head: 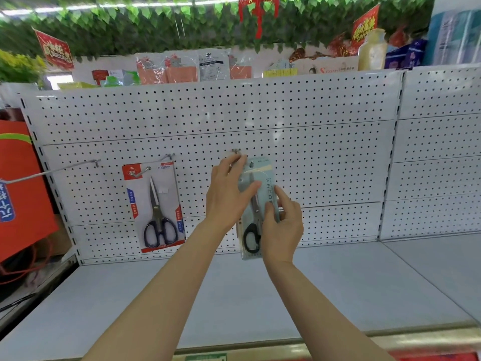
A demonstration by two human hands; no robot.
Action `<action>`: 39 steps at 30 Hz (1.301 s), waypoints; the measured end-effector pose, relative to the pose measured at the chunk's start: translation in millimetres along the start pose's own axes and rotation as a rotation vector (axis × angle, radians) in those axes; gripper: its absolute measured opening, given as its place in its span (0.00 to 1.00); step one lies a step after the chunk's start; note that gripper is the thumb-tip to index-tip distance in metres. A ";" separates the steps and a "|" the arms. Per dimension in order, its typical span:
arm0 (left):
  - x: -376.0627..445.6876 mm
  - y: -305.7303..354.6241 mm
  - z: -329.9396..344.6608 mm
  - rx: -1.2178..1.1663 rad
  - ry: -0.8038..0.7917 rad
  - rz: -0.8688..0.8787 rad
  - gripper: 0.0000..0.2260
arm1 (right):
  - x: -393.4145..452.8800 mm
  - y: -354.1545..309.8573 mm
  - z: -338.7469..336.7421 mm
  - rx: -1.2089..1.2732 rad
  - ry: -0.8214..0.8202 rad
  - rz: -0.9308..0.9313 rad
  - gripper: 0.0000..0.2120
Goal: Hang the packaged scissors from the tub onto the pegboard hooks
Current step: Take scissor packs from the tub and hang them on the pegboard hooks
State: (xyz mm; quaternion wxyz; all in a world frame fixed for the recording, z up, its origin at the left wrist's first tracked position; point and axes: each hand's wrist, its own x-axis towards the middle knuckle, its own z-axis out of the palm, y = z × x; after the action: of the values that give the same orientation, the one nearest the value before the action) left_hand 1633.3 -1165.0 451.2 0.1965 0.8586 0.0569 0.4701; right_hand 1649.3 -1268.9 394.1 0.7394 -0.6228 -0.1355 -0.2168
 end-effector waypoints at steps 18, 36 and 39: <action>20.5 -23.6 2.4 0.162 -0.107 0.038 0.30 | 34.2 29.7 3.1 -0.389 -0.185 -0.222 0.21; -51.7 83.6 -42.1 0.420 -0.059 0.227 0.34 | 47.0 -35.2 -139.1 -0.864 -0.188 -0.896 0.23; -79.1 116.2 -28.1 0.402 -0.082 0.219 0.34 | 40.5 -33.6 -184.1 -0.896 -0.209 -0.905 0.23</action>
State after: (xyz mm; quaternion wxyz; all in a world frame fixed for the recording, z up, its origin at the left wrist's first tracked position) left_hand 1556.3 -1285.8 448.1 -0.0285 0.8999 0.0481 0.4325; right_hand 1655.3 -1459.9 407.5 0.2260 -0.7704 -0.3524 -0.4808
